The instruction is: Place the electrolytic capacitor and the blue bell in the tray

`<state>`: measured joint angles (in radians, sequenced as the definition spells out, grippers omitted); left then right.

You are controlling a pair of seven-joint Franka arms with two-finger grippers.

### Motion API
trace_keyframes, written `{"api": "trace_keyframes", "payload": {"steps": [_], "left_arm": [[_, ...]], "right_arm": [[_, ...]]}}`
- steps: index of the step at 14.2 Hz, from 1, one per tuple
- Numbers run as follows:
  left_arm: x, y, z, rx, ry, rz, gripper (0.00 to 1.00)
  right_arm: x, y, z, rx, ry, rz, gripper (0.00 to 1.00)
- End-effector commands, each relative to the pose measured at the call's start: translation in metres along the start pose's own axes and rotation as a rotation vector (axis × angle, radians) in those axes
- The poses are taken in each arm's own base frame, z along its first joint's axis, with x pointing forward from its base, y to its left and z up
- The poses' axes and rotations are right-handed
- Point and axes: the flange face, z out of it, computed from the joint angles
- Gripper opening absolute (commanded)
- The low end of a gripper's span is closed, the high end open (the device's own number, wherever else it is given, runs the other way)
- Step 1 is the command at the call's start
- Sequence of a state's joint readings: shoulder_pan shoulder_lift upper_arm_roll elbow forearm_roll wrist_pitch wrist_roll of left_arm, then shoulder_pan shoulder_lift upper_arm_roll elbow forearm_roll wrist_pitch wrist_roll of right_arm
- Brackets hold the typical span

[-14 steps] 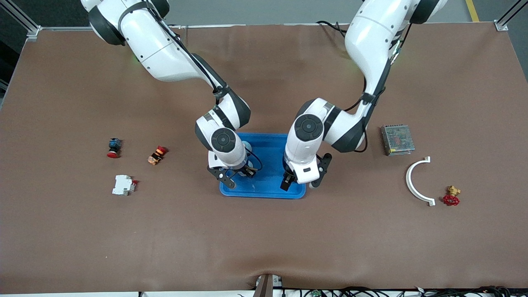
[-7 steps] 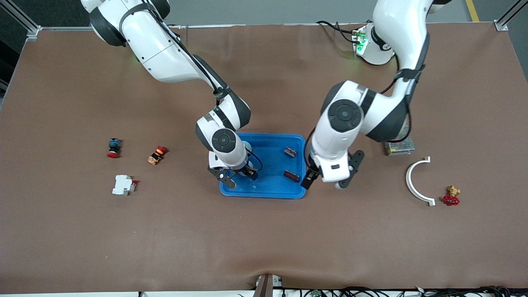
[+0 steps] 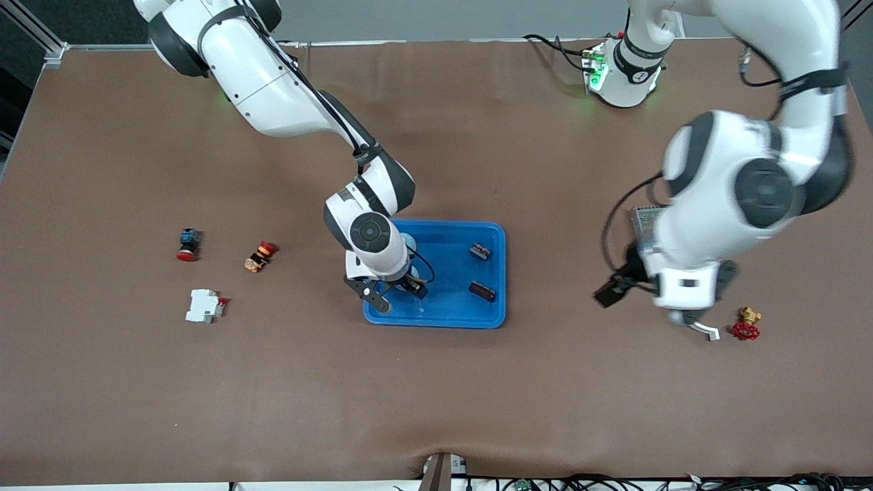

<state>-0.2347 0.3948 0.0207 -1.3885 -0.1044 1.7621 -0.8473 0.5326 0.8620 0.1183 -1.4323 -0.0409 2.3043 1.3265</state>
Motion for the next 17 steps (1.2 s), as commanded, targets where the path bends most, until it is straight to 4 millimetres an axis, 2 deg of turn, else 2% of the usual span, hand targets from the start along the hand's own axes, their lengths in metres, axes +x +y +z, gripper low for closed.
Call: {"api": "trace_keyframes", "payload": {"steps": [1,4,6,8,10,12,14,16,17], "left_arm": [[0.028,-0.05,-0.019,0.002,-0.054,0.159,1.0],[0.061,-0.096,-0.03,0.001,-0.069,0.373,1.0],[0.076,-0.118,-0.043,-0.006,-0.046,0.55,1.0],[0.086,-0.131,-0.062,-0.023,-0.013,0.593,1.0],[0.084,-0.124,-0.083,-0.044,0.031,0.591,1.0],[0.079,-0.113,-0.092,-0.047,0.059,0.555,1.0],[0.067,-0.102,-0.095,-0.048,0.064,0.564,1.0],[0.054,-0.092,-0.103,-0.057,0.074,0.552,1.0],[0.047,-0.092,-0.114,-0.057,0.098,0.552,1.0]], "right_arm": [[-0.002,-0.002,-0.03,-0.046,0.006,-0.002,1.0],[0.003,-0.007,-0.062,-0.077,-0.004,0.001,1.0],[0.009,-0.006,-0.069,-0.088,-0.004,-0.023,1.0],[0.038,-0.002,-0.096,-0.075,-0.001,-0.074,1.0],[0.081,0.014,-0.109,-0.099,-0.021,-0.151,1.0],[0.131,0.037,-0.124,-0.122,-0.045,-0.233,1.0],[0.182,0.066,-0.156,-0.101,-0.042,-0.35,1.0],[0.242,0.106,-0.172,-0.079,-0.043,-0.408,1.0],[0.264,0.123,-0.174,-0.076,-0.044,-0.423,1.0]]}}
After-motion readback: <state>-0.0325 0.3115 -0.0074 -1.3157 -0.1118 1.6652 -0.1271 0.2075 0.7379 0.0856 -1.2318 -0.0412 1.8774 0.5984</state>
